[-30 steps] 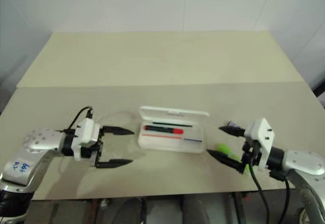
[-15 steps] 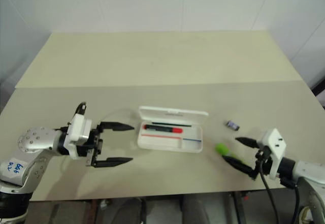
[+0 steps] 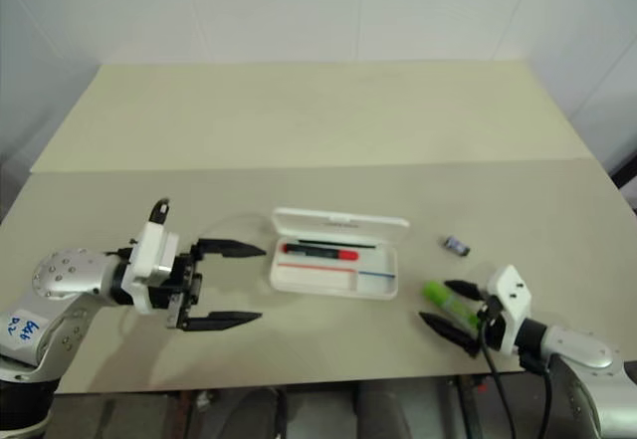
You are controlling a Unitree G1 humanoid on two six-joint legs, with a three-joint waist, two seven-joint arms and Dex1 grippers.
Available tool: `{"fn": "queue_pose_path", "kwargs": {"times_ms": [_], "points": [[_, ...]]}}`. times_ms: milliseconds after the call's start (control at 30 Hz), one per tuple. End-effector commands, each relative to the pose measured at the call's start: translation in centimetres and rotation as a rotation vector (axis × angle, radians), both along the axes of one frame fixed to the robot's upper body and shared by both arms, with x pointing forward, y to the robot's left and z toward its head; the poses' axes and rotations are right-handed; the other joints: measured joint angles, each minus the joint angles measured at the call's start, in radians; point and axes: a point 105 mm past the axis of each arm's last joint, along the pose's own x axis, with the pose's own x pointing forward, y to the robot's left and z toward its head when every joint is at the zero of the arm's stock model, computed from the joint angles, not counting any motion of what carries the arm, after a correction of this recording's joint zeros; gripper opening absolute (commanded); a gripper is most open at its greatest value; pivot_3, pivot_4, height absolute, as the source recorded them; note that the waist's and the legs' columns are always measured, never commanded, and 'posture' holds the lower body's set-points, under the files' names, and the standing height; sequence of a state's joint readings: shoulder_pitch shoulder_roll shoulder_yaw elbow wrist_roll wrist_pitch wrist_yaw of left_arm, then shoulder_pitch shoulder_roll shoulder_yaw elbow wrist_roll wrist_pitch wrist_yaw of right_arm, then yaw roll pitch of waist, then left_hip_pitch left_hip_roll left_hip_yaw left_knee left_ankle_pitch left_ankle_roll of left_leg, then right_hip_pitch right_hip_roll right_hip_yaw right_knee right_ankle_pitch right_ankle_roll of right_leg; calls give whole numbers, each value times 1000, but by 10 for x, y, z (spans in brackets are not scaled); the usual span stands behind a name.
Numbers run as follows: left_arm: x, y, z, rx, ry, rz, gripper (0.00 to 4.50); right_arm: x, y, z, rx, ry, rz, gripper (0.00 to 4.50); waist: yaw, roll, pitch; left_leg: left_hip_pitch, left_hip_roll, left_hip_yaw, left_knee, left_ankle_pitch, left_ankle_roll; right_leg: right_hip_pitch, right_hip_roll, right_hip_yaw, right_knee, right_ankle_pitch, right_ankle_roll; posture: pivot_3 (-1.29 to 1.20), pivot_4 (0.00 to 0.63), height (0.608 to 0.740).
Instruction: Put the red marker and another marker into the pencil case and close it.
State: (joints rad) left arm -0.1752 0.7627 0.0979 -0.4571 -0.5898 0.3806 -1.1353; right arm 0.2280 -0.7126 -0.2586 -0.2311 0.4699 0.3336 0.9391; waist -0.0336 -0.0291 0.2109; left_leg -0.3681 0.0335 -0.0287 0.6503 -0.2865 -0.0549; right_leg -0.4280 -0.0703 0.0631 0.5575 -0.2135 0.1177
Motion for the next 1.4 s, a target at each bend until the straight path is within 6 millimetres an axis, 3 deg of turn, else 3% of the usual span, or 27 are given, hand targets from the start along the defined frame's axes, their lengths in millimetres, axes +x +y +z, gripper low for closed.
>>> {"fn": "queue_pose_path", "kwargs": {"times_ms": [33,367,700,900,1133,1400], "points": [[-1,1,8,-6,-37,1,4485,-8,-23,-8,-37,33,-71,4500,5,-1,0,0,0,0,0,0,0,0,0,0,0,0,0,0,150,740],[3,1,9,-6,-48,4,4485,-21,-34,-13,-64,49,-100,4500,6,-4,-2,-1,0,0,0,0,0,1,0,0,-2,0,0,0,150,740],[4,3,8,5,-59,7,4500,-16,-22,-13,-58,24,-49,1081,2,-5,-3,0,0,0,-1,0,0,1,0,0,-1,0,0,0,150,740],[4,4,7,10,-65,8,4500,-4,-19,-9,-102,-19,-25,1097,-14,-9,-5,1,0,0,0,0,0,1,0,0,-1,0,0,0,150,740],[5,17,3,38,-63,22,4500,10,-7,32,-103,-146,98,1097,-26,-9,-6,1,0,0,0,0,0,1,0,0,0,1,0,0,150,740],[4,35,-4,93,-68,57,4500,5,41,62,-126,-172,396,1097,-20,-9,-6,0,0,0,-2,0,0,-1,0,0,0,0,0,0,150,740]]}}
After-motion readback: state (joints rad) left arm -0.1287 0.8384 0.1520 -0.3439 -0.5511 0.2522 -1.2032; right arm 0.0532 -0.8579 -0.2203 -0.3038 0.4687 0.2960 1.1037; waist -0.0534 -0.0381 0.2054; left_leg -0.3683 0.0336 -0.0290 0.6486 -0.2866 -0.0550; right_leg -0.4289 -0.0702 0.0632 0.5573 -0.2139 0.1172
